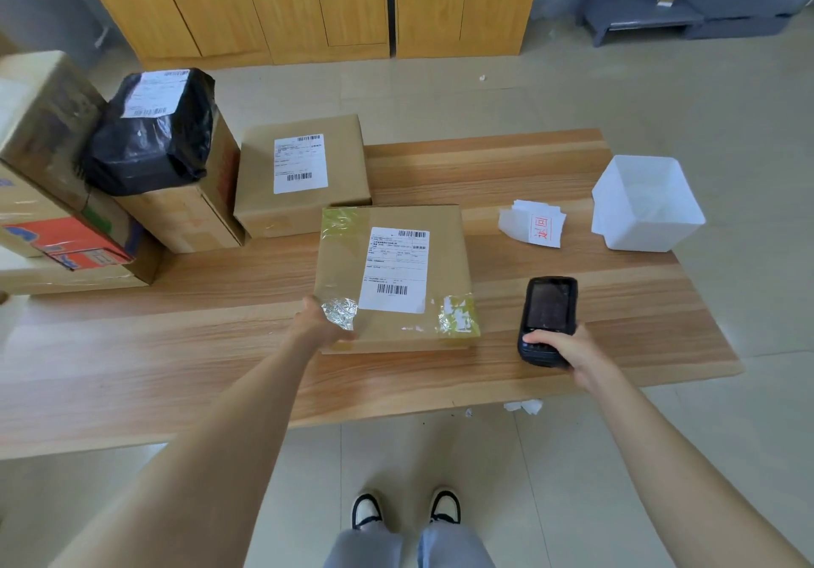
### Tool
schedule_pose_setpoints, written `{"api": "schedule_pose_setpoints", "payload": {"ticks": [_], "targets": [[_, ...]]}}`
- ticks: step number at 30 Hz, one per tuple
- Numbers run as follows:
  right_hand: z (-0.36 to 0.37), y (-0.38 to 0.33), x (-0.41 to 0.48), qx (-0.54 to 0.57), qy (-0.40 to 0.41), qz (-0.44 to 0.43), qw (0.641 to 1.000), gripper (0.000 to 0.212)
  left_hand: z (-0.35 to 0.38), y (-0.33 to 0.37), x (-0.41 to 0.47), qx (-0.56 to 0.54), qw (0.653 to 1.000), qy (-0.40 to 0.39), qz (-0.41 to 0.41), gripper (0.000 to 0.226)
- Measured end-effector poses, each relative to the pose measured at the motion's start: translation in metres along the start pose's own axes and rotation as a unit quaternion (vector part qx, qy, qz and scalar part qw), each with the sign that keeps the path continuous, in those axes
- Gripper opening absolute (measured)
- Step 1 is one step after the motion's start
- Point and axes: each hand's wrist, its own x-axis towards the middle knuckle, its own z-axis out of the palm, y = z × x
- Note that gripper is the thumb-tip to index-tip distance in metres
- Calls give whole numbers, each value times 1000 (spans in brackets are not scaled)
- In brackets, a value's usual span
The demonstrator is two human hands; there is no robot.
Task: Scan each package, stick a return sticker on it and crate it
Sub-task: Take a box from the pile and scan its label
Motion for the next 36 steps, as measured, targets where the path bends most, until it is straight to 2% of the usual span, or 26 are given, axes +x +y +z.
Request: {"api": "schedule_pose_setpoints", "payload": {"ticks": [12, 22, 30, 36], "targets": [[-11, 30, 27, -20, -15, 48, 999, 80, 1, 10, -3, -12, 999, 11, -40, 82], [-4, 40, 29, -84, 31, 32, 995, 69, -2, 7, -3, -12, 999, 9, -39, 85], [2, 45, 21, -126, 98, 1, 987, 68, 0, 3, -2, -11, 1000, 4, -19, 82], [-1, 45, 14, -144, 109, 5, 984, 72, -2, -1, -3, -10, 1000, -1, -3, 84]]}}
